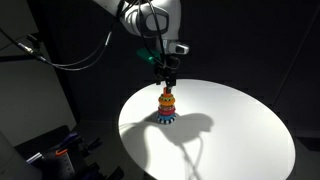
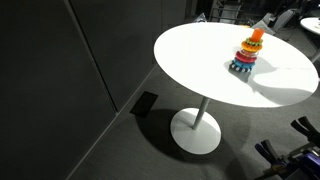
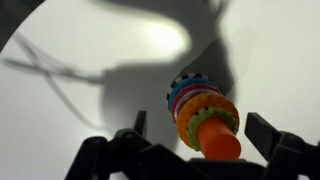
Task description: Put the yellow ring on the orange stand
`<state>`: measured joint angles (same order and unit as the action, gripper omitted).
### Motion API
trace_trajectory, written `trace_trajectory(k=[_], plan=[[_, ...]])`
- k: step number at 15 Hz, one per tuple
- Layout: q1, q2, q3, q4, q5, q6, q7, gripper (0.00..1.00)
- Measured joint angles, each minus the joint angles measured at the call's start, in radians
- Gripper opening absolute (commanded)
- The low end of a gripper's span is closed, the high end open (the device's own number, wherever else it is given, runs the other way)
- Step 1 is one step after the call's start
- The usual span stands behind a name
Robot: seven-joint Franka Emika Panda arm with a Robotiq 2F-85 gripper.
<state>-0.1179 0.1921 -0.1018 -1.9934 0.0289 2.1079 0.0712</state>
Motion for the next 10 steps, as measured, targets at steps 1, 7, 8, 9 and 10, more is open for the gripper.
trace_trajectory(k=[1, 7, 8, 9, 10], plan=[[0.001, -0.017, 0.000, -0.013, -0.014, 0.000, 0.000, 1.00], [0.001, -0.081, 0.000, -0.073, -0.049, 0.014, 0.003, 1.00], [0.001, -0.083, 0.000, -0.077, -0.049, 0.015, 0.003, 1.00], [0.001, -0.084, 0.000, -0.078, -0.049, 0.016, 0.003, 1.00], [0.001, -0.084, 0.000, -0.078, -0.049, 0.016, 0.003, 1.00]])
